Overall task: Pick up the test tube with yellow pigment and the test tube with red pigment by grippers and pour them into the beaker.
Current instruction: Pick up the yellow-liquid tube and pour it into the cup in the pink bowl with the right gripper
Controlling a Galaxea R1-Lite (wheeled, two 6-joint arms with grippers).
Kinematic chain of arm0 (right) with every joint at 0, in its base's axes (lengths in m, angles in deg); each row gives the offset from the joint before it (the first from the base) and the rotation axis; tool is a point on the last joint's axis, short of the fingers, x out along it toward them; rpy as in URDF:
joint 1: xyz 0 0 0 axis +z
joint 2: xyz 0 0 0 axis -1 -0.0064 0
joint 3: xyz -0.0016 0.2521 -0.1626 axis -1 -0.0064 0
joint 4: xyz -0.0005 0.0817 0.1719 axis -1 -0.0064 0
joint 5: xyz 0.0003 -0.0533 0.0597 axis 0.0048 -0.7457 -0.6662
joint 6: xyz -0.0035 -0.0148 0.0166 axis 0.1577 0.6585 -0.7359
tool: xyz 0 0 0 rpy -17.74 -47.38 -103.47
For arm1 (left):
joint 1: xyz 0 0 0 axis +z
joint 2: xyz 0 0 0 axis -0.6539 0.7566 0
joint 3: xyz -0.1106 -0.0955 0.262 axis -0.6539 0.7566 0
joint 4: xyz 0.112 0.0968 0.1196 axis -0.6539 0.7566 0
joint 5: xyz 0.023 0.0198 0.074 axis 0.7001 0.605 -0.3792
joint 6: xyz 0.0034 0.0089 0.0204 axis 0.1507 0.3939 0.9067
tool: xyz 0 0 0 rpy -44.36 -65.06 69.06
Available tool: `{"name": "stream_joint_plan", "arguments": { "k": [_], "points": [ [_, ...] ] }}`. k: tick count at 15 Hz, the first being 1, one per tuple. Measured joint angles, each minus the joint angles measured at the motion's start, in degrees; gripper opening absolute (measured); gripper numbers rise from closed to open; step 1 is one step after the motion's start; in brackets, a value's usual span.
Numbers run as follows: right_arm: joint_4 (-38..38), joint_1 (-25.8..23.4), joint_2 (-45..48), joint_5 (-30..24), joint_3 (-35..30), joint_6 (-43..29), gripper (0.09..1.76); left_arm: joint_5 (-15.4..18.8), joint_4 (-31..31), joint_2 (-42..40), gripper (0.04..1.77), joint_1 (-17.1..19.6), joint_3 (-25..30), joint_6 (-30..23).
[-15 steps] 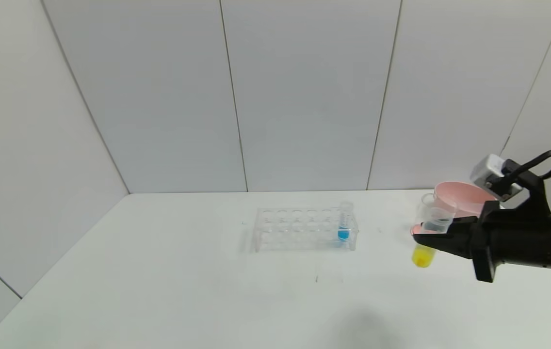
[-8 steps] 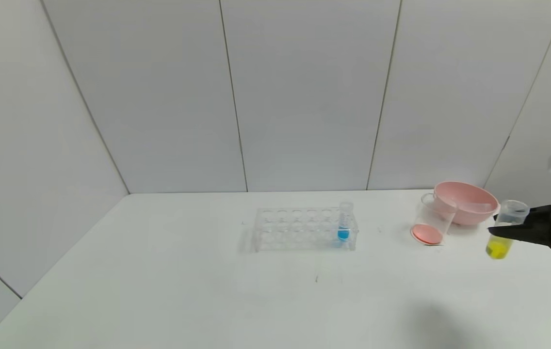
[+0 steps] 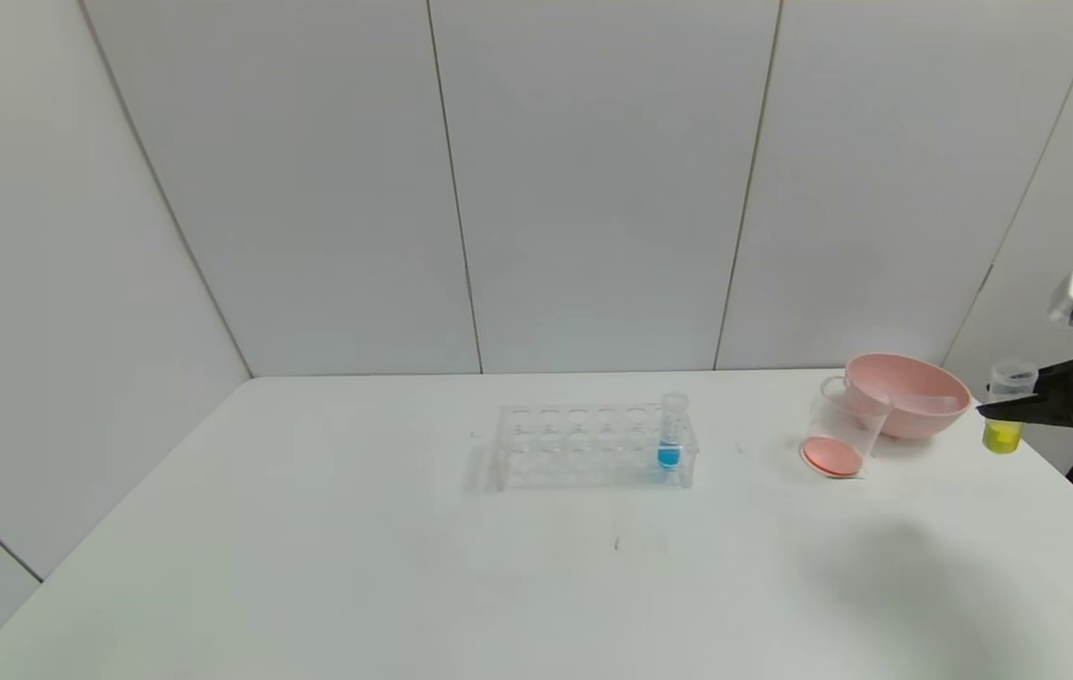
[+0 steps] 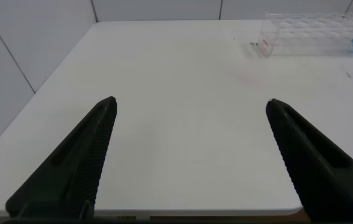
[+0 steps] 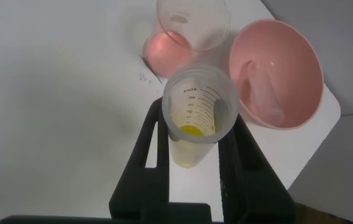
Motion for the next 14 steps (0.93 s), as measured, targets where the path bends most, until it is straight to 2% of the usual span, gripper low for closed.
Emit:
{"name": "stream_joint_plan", "arguments": {
  "k": [3,7,9,11,14],
  "points": [
    [-6.6,0.6,-5.8,2.9,8.7,3.3,0.52,0.0,0.0,0.0,1.72,0.0,0.0,0.0],
    [-19.7,3.2,-12.6,8.4,25.1,4.9,0.52,0.0,0.0,0.0,1.72,0.0,0.0,0.0],
    [-23.8,5.0,-15.8,10.9,31.9,5.2,0.52,0.0,0.0,0.0,1.72,0.0,0.0,0.0],
    [-24.2,7.6,-18.3,13.9,34.6,5.3,0.52,0.0,0.0,0.0,1.72,0.0,0.0,0.0],
    [-21.3,10.2,-20.1,18.1,35.4,5.3,0.52,0.0,0.0,0.0,1.72,0.0,0.0,0.0]
  ]
}}
